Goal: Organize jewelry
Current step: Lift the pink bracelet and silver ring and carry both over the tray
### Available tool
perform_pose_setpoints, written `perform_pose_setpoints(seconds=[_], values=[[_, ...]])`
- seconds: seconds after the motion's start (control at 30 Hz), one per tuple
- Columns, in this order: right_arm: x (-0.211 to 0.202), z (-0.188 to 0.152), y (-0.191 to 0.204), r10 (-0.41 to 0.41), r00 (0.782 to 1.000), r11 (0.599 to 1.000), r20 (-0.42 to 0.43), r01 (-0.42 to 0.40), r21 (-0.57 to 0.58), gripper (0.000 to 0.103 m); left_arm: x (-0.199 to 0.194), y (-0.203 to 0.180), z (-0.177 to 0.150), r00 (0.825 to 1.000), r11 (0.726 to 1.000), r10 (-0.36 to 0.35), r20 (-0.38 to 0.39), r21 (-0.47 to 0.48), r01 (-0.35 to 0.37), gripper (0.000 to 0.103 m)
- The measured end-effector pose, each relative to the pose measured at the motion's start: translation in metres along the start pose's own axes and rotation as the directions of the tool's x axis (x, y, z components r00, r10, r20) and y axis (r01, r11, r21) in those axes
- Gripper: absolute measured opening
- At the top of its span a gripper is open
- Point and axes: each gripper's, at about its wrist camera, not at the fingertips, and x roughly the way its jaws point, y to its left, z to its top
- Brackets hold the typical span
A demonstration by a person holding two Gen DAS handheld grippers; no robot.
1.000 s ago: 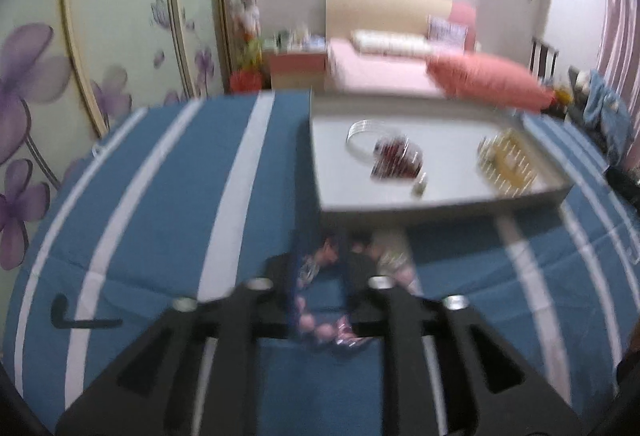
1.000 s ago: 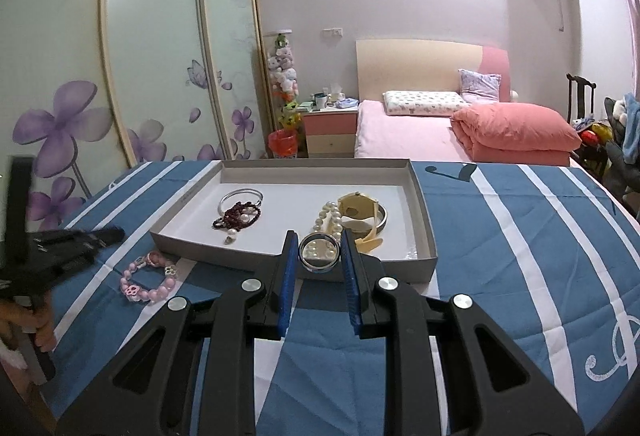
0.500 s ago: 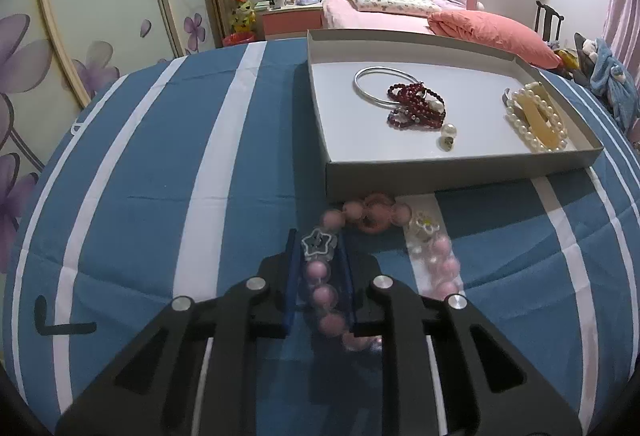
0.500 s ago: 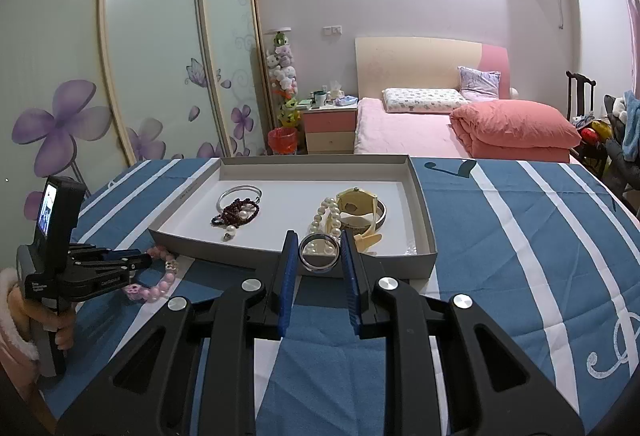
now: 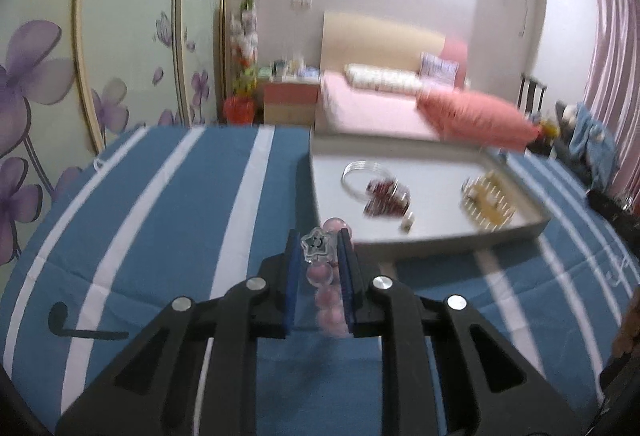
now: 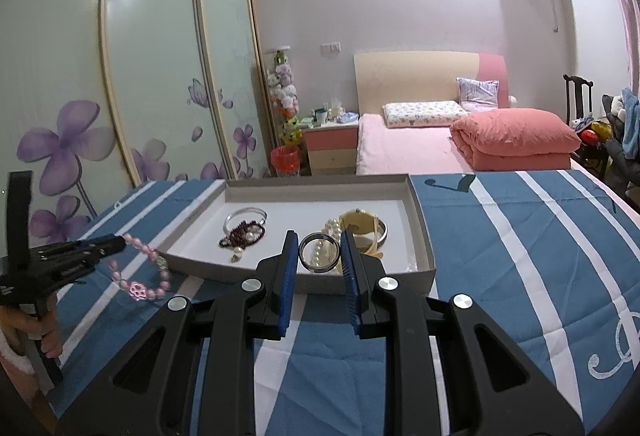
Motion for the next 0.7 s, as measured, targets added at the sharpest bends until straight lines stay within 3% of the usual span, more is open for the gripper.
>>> perform_pose_setpoints(seconds=[0.23,0.7], values=[[-0.008,0.006,0.002,0.001,0.998,1.0,0.067,-0.001,-0.003,0.023,-0.029,-0.012,0.015,0.992,1.0,0.0,0.129,-0.003,0.0,0.019],[-0.018,0.011,0.009,-0.027,0.984,0.998,0.175,0.036,-0.046,0.023,-0.057,-0.044,0.022,0.963,0.998,0.031,0.266,0.041,-0.044,0.019]])
